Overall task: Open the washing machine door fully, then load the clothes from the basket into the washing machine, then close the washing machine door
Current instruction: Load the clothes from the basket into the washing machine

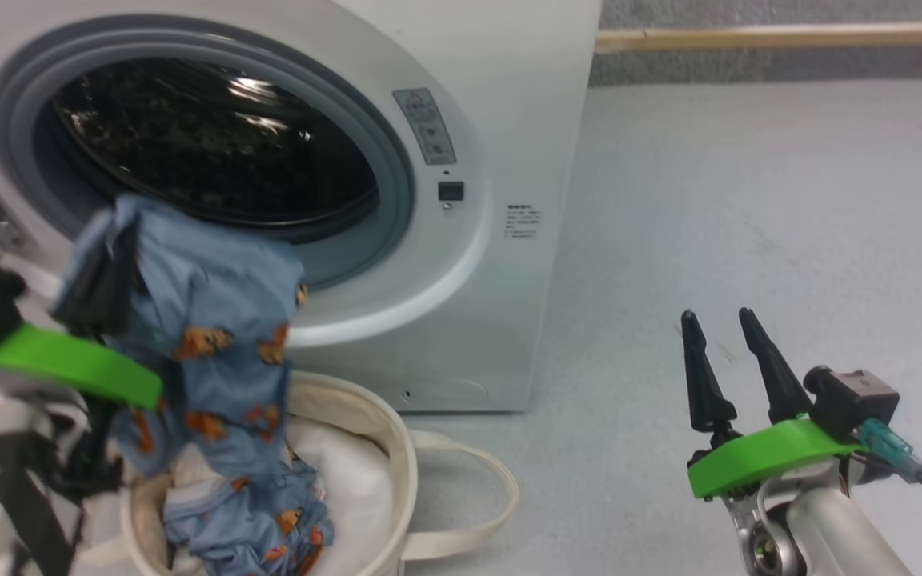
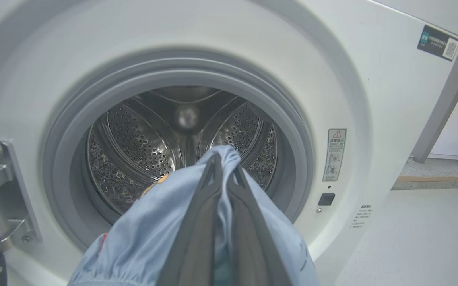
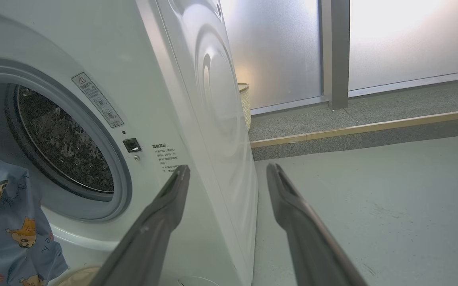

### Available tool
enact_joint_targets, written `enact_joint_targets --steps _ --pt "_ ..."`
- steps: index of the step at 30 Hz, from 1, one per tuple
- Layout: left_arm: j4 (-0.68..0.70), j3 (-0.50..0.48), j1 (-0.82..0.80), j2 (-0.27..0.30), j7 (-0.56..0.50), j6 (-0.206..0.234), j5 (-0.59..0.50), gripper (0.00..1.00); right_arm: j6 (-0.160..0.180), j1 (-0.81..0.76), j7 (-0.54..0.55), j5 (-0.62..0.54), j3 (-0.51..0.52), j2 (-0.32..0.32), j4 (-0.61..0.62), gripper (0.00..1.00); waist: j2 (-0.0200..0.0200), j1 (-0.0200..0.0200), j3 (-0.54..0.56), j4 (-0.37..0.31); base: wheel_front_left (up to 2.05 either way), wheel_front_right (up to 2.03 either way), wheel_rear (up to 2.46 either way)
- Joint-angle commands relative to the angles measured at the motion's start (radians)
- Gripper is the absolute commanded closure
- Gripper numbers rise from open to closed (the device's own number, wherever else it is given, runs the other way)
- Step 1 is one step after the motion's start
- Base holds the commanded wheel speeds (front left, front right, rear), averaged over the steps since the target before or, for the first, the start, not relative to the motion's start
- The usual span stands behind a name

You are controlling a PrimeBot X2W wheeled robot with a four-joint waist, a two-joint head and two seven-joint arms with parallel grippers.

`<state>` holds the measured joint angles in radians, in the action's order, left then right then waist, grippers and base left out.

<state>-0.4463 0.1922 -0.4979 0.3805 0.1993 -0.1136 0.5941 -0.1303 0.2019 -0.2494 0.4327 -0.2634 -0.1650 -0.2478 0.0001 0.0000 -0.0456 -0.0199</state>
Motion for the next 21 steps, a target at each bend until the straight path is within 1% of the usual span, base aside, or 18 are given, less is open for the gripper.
enact_joint_targets --steps 1,2,6,12,16,21 --pt "0.052 -0.05 -0.079 0.066 -0.008 -0.001 0.005 1.0 0.0 0.042 -0.012 -0.003 -0.015 -0.006 0.041 0.0 -0.0001 0.0 -0.022 -0.018 0.0 0.0 0.0" --pt "0.059 -0.058 -0.09 0.069 -0.016 -0.002 0.023 1.0 0.0 0.045 -0.012 -0.005 -0.014 -0.006 0.043 0.0 -0.0001 0.0 -0.029 -0.023 0.0 0.0 0.0" --pt "0.077 -0.065 -0.136 0.106 -0.026 -0.005 0.024 1.0 0.0 0.056 -0.012 -0.011 -0.011 -0.007 0.047 0.0 -0.0001 0.0 -0.057 -0.042 0.0 0.0 0.0" --pt "0.06 -0.094 -0.189 0.12 -0.016 -0.003 0.046 1.0 0.0 0.071 -0.012 -0.018 -0.013 -0.005 0.053 0.0 -0.0001 0.0 -0.095 -0.067 0.0 0.0 0.0" --pt "-0.007 -0.098 -0.204 0.098 0.015 -0.003 0.052 1.0 0.0 0.08 -0.012 -0.023 -0.015 -0.009 0.055 0.0 -0.0001 0.0 -0.13 -0.085 0.0 0.0 0.0" --pt "-0.12 -0.088 -0.23 0.05 0.053 -0.008 0.035 1.0 0.0 0.09 -0.012 -0.033 -0.012 -0.028 0.059 0.0 -0.0001 0.0 -0.17 -0.1 0.0 0.0 0.0"
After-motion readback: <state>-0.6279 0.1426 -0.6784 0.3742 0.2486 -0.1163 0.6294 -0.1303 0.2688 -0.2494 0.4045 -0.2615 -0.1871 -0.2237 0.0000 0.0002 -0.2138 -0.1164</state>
